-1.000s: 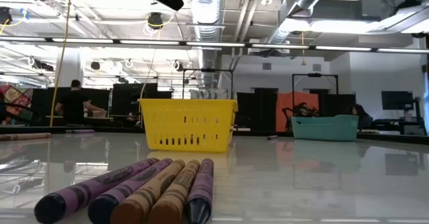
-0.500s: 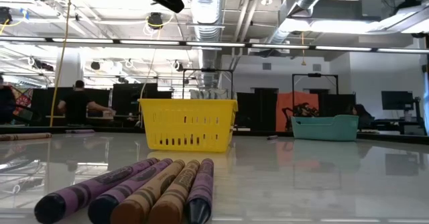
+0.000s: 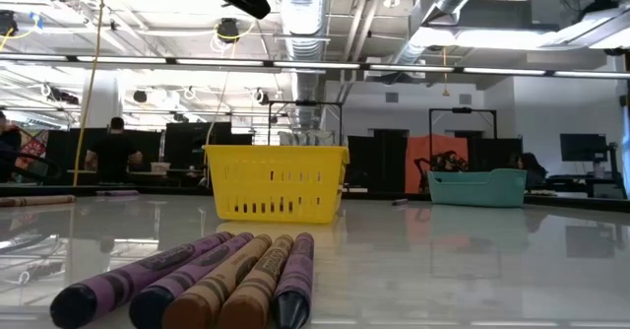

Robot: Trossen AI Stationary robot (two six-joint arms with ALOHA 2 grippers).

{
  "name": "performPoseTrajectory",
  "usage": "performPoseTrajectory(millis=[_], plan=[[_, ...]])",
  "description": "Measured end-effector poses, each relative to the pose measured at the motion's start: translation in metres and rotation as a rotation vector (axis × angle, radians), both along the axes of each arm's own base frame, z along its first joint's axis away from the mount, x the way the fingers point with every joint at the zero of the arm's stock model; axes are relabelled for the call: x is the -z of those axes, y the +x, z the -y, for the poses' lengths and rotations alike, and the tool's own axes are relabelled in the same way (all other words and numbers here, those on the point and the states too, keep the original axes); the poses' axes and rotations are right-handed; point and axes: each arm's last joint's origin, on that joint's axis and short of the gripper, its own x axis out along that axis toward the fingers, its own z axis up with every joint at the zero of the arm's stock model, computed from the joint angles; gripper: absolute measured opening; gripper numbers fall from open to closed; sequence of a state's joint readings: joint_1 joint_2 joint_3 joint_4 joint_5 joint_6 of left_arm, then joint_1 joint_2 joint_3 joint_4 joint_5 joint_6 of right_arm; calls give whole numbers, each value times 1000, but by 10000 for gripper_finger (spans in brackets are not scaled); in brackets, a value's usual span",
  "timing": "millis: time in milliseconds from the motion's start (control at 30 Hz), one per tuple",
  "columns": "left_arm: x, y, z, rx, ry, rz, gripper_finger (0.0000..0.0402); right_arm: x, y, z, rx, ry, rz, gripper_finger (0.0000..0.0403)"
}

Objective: Sort crayons
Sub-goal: Put the violet crayon into the yellow basket

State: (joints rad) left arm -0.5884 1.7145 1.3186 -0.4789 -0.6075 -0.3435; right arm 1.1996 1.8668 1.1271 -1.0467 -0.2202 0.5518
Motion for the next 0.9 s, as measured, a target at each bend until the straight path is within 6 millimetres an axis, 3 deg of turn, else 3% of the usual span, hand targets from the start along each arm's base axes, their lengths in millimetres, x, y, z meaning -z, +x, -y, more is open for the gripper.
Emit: performPoseTrajectory(millis=[200,500,700,900], plan=[[0,0,0,0,0,0,132,0,15,3,24,24,20,97],[0,0,0,0,0,-1,132,-1,40,15,-22,55,33,11],[0,0,0,10,12,-4,132,-4,62,27,-39,61,41,4],[2,-2,0,29,-6,-47,132,-20,97,34,-64,34,171,1]])
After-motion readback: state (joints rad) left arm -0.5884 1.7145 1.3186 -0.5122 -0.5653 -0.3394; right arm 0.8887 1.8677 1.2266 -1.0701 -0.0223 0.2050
